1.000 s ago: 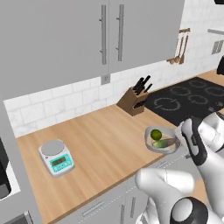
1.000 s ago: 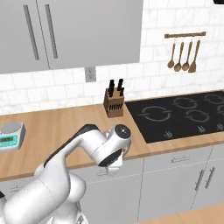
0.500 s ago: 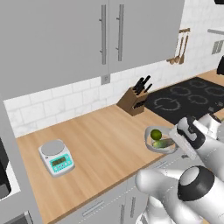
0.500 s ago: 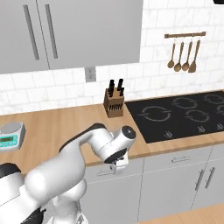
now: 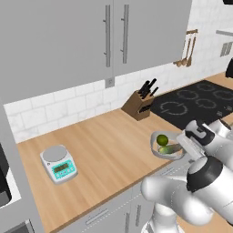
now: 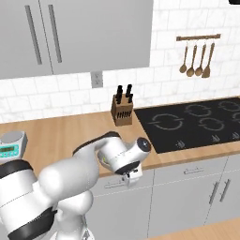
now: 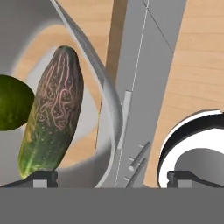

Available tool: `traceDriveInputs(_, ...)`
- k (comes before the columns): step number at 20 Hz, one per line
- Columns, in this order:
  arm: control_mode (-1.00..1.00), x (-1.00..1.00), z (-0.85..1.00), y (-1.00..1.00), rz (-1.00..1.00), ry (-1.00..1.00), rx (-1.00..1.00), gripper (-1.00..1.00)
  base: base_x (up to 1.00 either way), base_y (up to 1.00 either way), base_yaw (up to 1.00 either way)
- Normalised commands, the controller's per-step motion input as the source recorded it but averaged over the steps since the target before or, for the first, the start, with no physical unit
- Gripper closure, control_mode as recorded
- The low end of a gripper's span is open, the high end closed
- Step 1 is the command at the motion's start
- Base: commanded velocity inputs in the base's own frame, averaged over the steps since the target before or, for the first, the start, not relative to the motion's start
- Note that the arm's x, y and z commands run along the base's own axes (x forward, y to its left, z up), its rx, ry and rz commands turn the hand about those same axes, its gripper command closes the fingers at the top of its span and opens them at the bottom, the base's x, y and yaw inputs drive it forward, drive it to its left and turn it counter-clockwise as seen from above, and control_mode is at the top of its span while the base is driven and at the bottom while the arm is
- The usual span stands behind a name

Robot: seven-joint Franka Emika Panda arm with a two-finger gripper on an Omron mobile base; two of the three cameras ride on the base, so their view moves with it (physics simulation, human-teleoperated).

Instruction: Take the meat container that has the shrimp and place it on the second highest rack of the freezer. Then take the vegetable container that has the lime and cucumber and place it on the highest rack of the freezer.

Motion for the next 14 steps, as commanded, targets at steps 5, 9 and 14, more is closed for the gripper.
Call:
traceDriveInputs(5, -1.00, 0.00, -0.27, 0.42, 0.00, -0.03, -0.06, 1.00, 0.00, 0.00, 0.00)
traceDriveInputs(9, -1.00, 0.00, -0.16, 0.44, 0.00, 0.00, -0.03, 1.00, 0.00, 0.00, 0.00)
traceDriveInputs(14, -1.00, 0.00, -0.06, 0.24, 0.00, 0.00, 0.00, 1.00, 0.00, 0.00, 0.00)
